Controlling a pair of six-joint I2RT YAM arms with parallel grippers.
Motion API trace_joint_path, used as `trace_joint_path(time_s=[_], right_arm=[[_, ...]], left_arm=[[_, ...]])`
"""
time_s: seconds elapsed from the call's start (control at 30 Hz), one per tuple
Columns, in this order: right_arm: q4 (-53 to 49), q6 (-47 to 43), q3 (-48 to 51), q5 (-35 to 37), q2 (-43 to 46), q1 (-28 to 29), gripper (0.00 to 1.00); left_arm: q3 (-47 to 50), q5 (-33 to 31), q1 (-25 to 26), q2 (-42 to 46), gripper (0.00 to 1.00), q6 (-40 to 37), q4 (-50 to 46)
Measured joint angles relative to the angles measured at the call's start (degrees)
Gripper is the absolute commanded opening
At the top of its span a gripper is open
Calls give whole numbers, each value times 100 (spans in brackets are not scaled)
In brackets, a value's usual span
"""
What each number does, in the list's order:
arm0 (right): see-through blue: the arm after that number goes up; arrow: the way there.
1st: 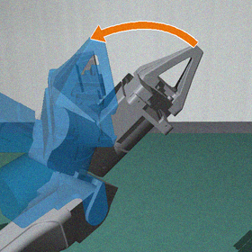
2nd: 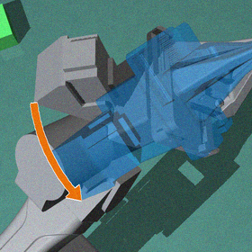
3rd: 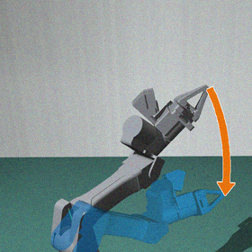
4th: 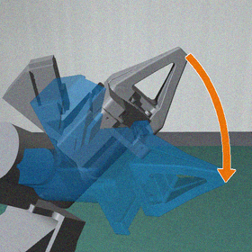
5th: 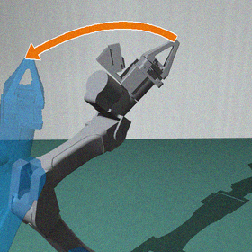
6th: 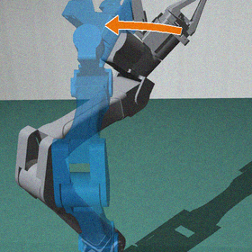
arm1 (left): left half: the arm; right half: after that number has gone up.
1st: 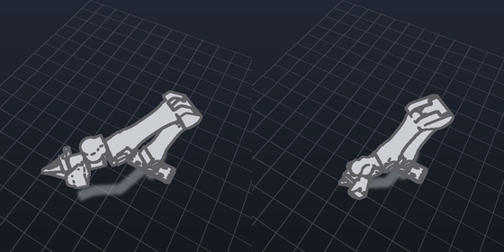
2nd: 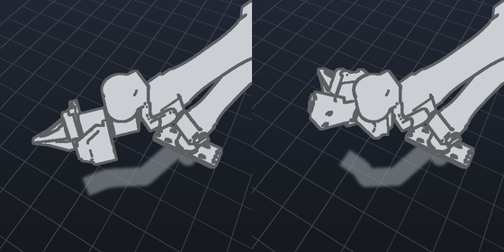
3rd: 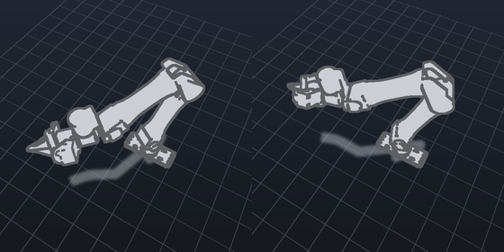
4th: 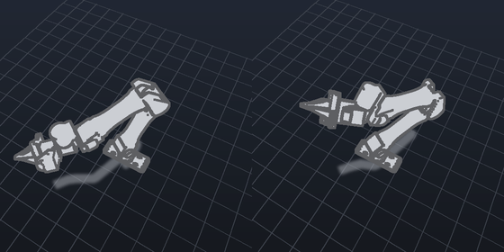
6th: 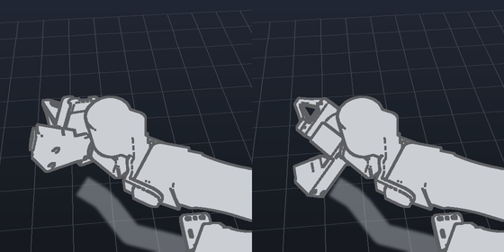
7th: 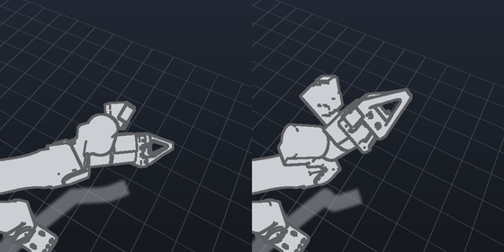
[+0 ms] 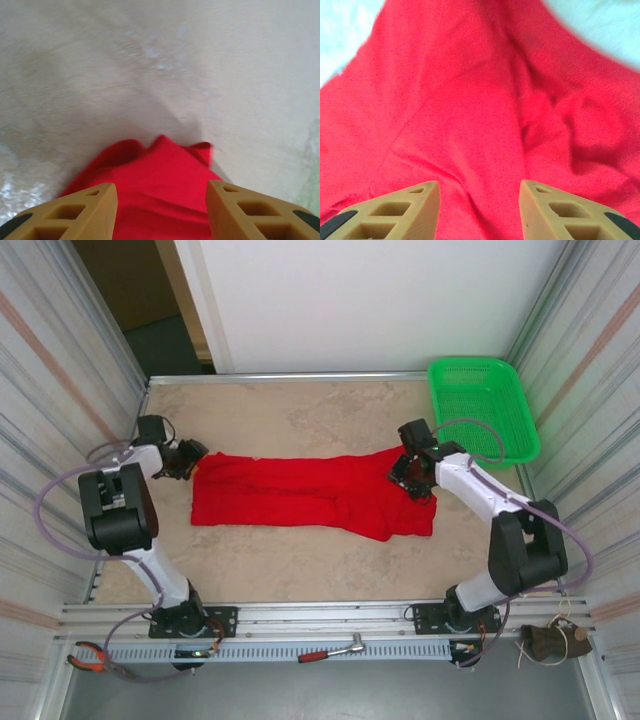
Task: Fold the inside-out t-shirt
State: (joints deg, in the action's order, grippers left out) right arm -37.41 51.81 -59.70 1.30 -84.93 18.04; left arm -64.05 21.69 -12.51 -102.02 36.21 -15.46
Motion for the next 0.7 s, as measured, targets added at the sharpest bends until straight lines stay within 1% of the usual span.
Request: trace_joint_path(time_s=[0.03, 0.1, 0.13, 0.17, 0.27, 0.33, 0.43, 0.53, 0.63, 0.7], right_arm=[[-28, -107, 2, 13, 70, -149, 61], [-33, -382, 2, 0, 98, -422, 66], [-31, -535, 4, -24, 79, -557, 70], [-33, -667, 4, -48, 57, -647, 71], [-26, -1086, 4, -118, -63, -804, 75], [-24, -1296, 4, -140, -175, -876, 76], [-9, -1506, 4, -188, -326, -1045, 79], [20, -1617, 4, -264, -476, -1178, 79], [81, -1652, 22, -313, -627, -1196, 79], [157, -1650, 96, -356, -671, -1176, 80]], left_arm=[[-50, -26, 133, 149, 52, -17, -33], [-101, -48, 557, 470, 53, -11, 7], [-101, -59, 820, 616, 53, 7, 63], [-101, -68, 1123, 734, 53, 31, 125], [-122, -70, 2264, 855, 54, 179, 398], [-166, -72, 3047, 758, 54, 243, 560], [-343, -68, 3939, 487, 54, 267, 645], [-546, -50, 4564, 103, 54, 269, 822], [-568, -50, 4905, -214, 55, 315, 962], [-546, -50, 5040, -409, 55, 348, 997]])
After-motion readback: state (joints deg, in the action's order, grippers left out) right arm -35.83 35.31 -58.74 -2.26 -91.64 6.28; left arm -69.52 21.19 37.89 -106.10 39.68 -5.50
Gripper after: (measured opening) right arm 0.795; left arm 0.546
